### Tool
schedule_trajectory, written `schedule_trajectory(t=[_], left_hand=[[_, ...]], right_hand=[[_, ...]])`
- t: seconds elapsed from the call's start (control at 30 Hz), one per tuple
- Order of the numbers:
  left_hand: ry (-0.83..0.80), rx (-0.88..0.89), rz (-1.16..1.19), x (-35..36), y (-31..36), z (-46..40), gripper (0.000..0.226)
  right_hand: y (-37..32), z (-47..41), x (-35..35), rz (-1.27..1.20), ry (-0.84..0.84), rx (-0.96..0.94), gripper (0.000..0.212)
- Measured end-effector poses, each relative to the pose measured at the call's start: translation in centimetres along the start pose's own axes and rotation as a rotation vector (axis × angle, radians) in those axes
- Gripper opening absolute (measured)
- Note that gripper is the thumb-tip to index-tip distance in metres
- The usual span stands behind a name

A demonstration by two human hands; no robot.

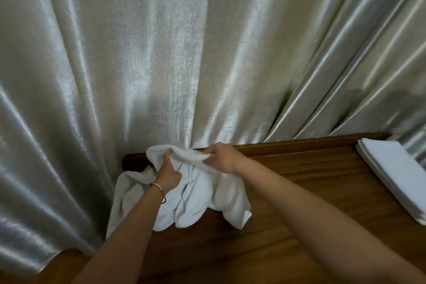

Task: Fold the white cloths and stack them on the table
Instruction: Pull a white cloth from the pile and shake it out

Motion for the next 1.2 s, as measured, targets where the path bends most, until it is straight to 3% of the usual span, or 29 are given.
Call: schedule_trajectory(t=[0.1, 0.17, 0.23, 0.3, 0.37, 0.47, 0.57, 0.67, 0.77, 0.87, 0.93, 1.0, 1.07, 1.13, 1.2], left_hand=[[0.03, -0.09, -0.044, 1.2, -1.0, 0.7, 0.072], [0.167, -0.26, -0.255, 1.4, -1.2, 1.7, 0.081], [0.256, -0.39, -0.39, 0.3, -2.5, 2.7, 0.106], [0.34, -0.502, -0.221, -0.7, -5.6, 3.4, 0.132], [0.347, -0.584, -0.056, -1.4, -8.7, 4.2, 0.144], [0.243, -0.619, -0.192, -1.0, -10.6, 4.7, 0.131], [0.187, -0.604, -0.322, -0.3, -10.4, 4.1, 0.101], [0.207, -0.398, -0.343, 0.4, -9.9, 3.5, 0.06], [0.303, -0.189, 0.127, 0.6, -7.3, 3.9, 0.037], [0.188, -0.286, 0.87, 1.2, -6.2, 3.8, 0.033], [0.175, -0.363, 1.025, 2.3, -7.6, 3.9, 0.041], [0.288, -0.413, 0.773, 2.7, -8.9, 3.8, 0.042], [0.365, -0.403, 0.502, 2.3, -9.0, 3.2, 0.059], [0.405, -0.464, 0.237, 1.2, -8.4, 2.7, 0.082], [0.386, -0.474, 0.124, 0.2, -7.8, 2.7, 0.083]], right_hand=[[1.4, 1.2, -2.3, -0.151, 0.231, 0.011, 0.018], [2.6, 1.6, -2.8, -0.135, 0.255, 0.008, 0.019], [3.5, 1.9, -2.7, -0.152, 0.26, 0.032, 0.021], [4.3, 1.7, -2.3, -0.195, 0.239, 0.052, 0.022], [4.9, 1.2, -1.4, -0.271, 0.228, 0.056, 0.019], [4.8, 0.4, 0.5, -0.392, 0.23, 0.085, 0.015], [3.9, -0.4, 2.2, -0.426, 0.178, 0.069, 0.017], [2.9, -1.2, 2.9, -0.462, 0.176, 0.033, 0.017], [2.0, -1.6, 2.9, -0.52, 0.193, -0.002, 0.015], [2.0, -2.0, 2.7, -0.642, 0.253, 0.011, 0.016], [2.1, -2.2, 2.9, -0.719, 0.268, 0.042, 0.015], [2.1, -2.4, 3.3, -0.725, 0.241, 0.056, 0.014], [2.0, -2.6, 3.6, -0.702, 0.207, 0.058, 0.012], [1.9, -2.8, 3.5, -0.683, 0.175, 0.106, 0.011], [1.8, -3.1, 3.3, -0.639, 0.155, 0.151, 0.02]])
Point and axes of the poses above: each hand's wrist, its own z-axis away from the middle knuckle, its own x-axis out of the palm, y = z × x, the point moved 1 cm from there along -z, towards the middle knuckle, and after that the axes turned 7 degrees about z, right-handed, at the moved point
